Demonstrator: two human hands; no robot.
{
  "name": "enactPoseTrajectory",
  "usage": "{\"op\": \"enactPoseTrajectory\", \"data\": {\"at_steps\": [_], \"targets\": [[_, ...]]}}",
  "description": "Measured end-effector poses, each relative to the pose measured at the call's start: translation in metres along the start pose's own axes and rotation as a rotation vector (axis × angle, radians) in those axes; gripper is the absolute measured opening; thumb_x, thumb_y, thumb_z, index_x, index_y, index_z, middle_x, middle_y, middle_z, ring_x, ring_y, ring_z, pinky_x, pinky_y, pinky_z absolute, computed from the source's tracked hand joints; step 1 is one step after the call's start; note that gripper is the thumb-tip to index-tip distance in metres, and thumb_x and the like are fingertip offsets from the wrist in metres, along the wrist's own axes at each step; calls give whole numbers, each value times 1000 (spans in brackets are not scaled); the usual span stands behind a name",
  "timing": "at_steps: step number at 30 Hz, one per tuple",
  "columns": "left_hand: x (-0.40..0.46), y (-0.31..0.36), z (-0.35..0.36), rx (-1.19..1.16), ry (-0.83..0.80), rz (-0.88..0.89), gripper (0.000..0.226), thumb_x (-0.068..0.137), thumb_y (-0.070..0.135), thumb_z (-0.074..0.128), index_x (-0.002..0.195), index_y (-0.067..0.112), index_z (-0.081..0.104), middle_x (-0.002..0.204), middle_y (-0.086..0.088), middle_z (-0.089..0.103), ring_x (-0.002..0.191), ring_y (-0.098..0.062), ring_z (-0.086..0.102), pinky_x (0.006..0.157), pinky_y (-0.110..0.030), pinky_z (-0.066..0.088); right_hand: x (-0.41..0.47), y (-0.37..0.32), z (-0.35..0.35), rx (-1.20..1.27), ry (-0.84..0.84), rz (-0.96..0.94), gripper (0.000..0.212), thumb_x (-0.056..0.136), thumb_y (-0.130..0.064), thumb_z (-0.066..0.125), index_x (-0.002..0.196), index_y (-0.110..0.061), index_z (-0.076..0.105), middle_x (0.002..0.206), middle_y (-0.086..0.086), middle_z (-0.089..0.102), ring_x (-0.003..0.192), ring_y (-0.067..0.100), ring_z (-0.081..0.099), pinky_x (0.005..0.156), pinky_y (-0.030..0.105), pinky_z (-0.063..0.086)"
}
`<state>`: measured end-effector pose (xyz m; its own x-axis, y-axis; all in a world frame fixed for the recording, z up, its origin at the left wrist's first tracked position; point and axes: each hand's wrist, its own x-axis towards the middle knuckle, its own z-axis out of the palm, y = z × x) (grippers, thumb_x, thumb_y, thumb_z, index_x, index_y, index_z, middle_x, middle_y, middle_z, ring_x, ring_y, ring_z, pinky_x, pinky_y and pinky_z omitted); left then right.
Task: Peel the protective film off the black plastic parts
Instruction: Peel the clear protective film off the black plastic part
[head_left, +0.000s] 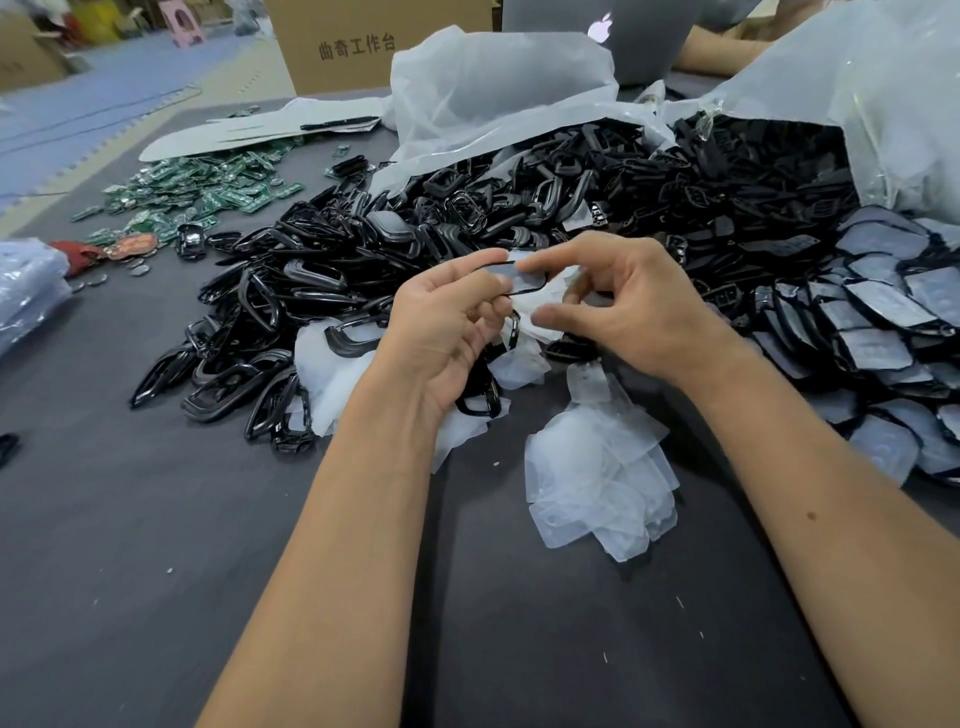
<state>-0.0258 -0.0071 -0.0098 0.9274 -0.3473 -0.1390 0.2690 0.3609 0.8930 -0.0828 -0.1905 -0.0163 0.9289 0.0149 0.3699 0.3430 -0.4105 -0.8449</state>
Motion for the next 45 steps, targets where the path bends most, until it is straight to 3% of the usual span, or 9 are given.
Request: {"op": "enactPoseTrajectory", "data": {"at_steps": [6, 9, 12, 15, 19, 24, 33, 42, 45], "targets": [[-1, 3, 4, -236, -27, -60, 14, 94, 10, 71, 92, -3, 72, 79, -11, 69, 59, -9, 63, 53, -10, 52, 3, -2, 14, -210, 246, -161, 17, 88, -16, 83, 105, -16, 82, 102, 4, 68, 80, 18, 62, 69, 20, 50], [2, 3, 4, -283, -26, 0, 30, 95, 28, 72, 94, -1, 71, 83, -11, 71, 67, -13, 67, 61, -15, 57, 6, -6, 25, -13, 329, -28, 9, 91, -13, 80, 98, -17, 80, 99, 3, 69, 79, 14, 62, 72, 24, 52], [2, -1, 6, -181, -29, 66, 14, 99, 17, 68, 101, 3, 71, 96, -11, 71, 74, -14, 70, 67, -17, 57, 7, -12, 30, 296, 379, 169, 3, 93, -13, 78, 93, -14, 81, 88, 0, 69, 74, 16, 57, 57, 25, 46], [0, -3, 6, -34, 2, 115, 5, 97, 9, 69, 101, 10, 71, 96, -9, 73, 72, -12, 67, 64, -18, 55, 6, -13, 26, 453, 308, 333, 9, 94, -19, 76, 87, -18, 81, 77, -6, 70, 75, 9, 57, 58, 24, 45], [0, -2, 7, 1, 18, 81, 3, 98, 10, 68, 97, 10, 71, 89, -7, 72, 68, -10, 63, 62, -19, 55, 7, -13, 22, 597, 203, 383, 15, 97, -13, 71, 87, -17, 82, 87, -1, 74, 76, 9, 60, 63, 25, 49], [0, -2, 9, -13, 10, 77, 10, 101, 8, 63, 96, 6, 72, 85, -7, 72, 69, -11, 63, 66, -21, 58, 5, -12, 23, 650, 200, 361, 15, 96, -7, 69, 103, -15, 81, 98, 6, 78, 87, 14, 69, 73, 26, 55], [-1, -4, 9, 24, -57, 137, 11, 103, 8, 60, 101, 6, 70, 85, -5, 75, 72, -11, 67, 69, -23, 58, 3, -12, 20, 573, 264, 170, 22, 90, 5, 72, 105, -12, 76, 87, 10, 74, 77, 16, 67, 75, 27, 55], [-3, -5, 7, 116, -82, 269, 12, 105, 5, 54, 102, 6, 65, 93, -10, 72, 81, -15, 67, 71, -25, 56, 4, -11, 22, 583, 222, 124, 36, 88, 11, 71, 120, -7, 70, 103, 14, 74, 100, 25, 71, 94, 36, 58], [-4, -5, 7, 127, -108, 274, 12, 106, 5, 53, 103, 5, 65, 94, -11, 72, 80, -15, 67, 73, -27, 57, 4, -10, 18, 616, 198, 129, 40, 87, 12, 71, 121, -8, 71, 98, 7, 74, 98, 22, 70, 92, 35, 58]]}}
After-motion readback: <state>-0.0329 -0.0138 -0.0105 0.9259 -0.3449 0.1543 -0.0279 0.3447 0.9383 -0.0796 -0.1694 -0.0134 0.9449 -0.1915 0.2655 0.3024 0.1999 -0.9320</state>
